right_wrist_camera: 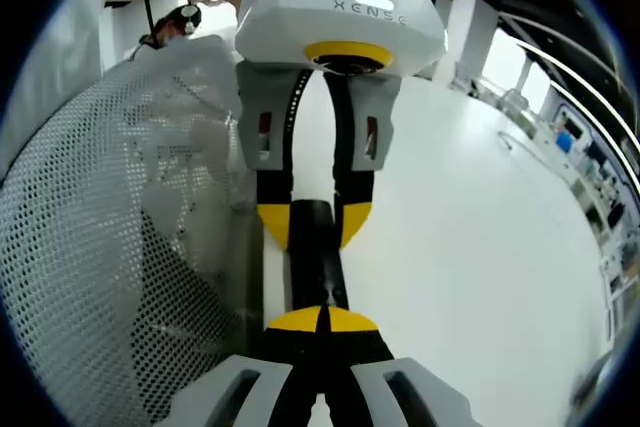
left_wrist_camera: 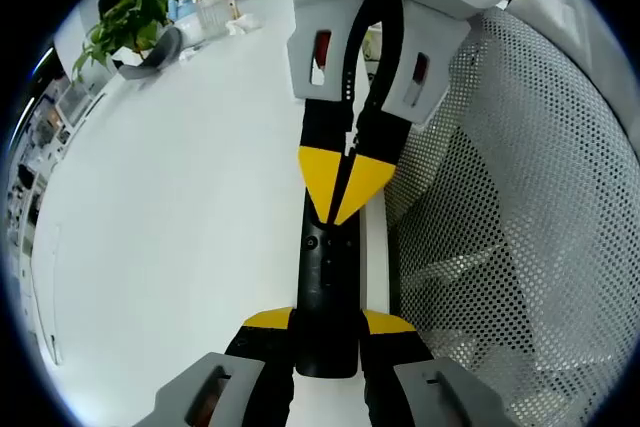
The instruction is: Press the specified remote control buttons in sequence, fully releasing each button before pressing the next.
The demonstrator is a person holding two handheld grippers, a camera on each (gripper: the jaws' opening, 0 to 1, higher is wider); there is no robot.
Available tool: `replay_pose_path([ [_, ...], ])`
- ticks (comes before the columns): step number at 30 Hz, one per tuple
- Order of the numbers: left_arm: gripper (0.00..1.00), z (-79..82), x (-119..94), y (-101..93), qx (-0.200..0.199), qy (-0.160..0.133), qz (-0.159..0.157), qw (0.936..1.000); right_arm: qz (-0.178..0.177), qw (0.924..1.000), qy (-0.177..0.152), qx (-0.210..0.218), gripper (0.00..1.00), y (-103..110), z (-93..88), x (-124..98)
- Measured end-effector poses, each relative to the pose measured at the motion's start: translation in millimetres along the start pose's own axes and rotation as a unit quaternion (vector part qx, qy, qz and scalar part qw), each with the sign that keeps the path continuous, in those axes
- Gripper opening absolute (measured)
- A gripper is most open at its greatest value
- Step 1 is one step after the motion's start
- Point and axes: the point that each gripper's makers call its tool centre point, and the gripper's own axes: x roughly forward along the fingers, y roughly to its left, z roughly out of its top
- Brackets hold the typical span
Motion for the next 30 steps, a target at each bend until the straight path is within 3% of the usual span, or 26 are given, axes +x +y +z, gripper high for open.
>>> replay_pose_path([
  [15, 0.24, 0.2, -0.3, 0.6, 0.003, 0.001, -0.003, 1.0, 0.003, 0.9999, 0.007, 0.011, 0.0, -1.3, -0.1, 0.5],
  [22, 0.24, 0.5, -0.1, 0.6, 0.004, 0.002, -0.005, 1.0, -0.001, 0.9993, 0.0, 0.036, 0.0, -2.2, -0.1, 0.4],
  [30, 0.24, 0.0, -0.1, 1.1, -0.007, -0.007, 0.0, 1.0, -0.009, 0.9999, 0.01, -0.01, 0.0, -0.4, 0.7, 1.0],
])
